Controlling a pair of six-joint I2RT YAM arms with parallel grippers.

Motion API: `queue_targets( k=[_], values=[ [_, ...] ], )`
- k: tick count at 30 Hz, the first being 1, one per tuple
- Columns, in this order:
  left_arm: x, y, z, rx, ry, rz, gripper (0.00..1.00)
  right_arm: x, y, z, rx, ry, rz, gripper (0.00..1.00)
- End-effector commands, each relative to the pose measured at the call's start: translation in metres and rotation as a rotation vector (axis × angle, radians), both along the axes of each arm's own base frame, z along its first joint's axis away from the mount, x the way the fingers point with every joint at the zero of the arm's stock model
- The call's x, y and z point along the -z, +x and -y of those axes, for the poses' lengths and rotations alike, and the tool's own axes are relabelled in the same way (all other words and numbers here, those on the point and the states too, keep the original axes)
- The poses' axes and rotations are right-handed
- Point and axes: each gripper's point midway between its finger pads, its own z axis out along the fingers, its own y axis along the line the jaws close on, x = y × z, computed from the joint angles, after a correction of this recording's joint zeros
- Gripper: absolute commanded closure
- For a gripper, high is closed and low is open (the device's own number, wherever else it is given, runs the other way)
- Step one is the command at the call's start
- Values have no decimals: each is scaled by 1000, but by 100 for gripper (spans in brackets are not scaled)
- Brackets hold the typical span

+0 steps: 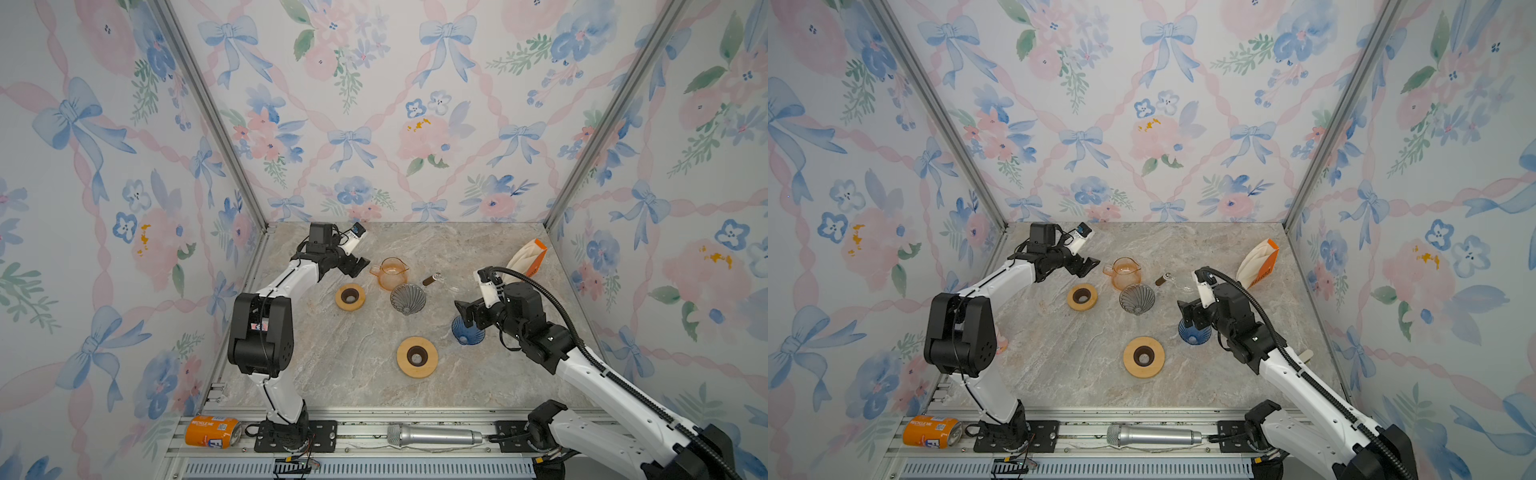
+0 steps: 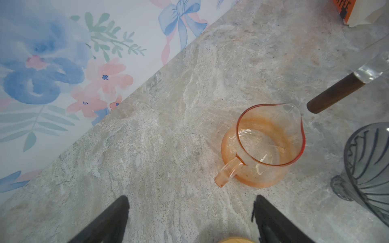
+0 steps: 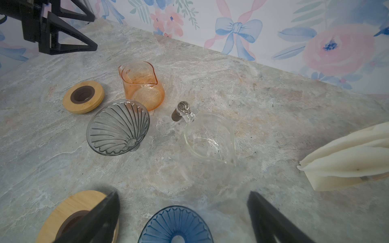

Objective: Place the coffee filter in the dripper
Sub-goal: 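Raise both arms and move the left gripper toward the orange glass pitcher, then lower the left gripper onto the orange pitcher handle and close it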

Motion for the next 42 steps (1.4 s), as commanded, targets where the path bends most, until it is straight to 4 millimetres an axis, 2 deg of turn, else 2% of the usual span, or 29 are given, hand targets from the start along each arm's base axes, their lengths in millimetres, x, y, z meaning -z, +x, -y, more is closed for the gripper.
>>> queue_targets(
  k=[1,5,12,16,29,37,42],
  values=[
    [4,7,10,128,94,68,7,8,-5,13,23,-36,-23,3],
    [11,13,22,197,107,65,7,9,-6,18,34,-40,-27,4],
    [36,19,42,292,145,51,8,14,-5,21,48,-46,-37,4],
    [41,18,49,324,127,42,10,15,-4,21,47,-56,-40,4],
    [68,1,55,403,153,-38,14,14,1,30,81,-42,-45,3],
    [76,-14,66,462,130,-84,26,13,4,32,96,-21,-40,3],
    [83,-22,67,473,127,-129,29,16,4,34,101,-41,-54,4]
  ],
)
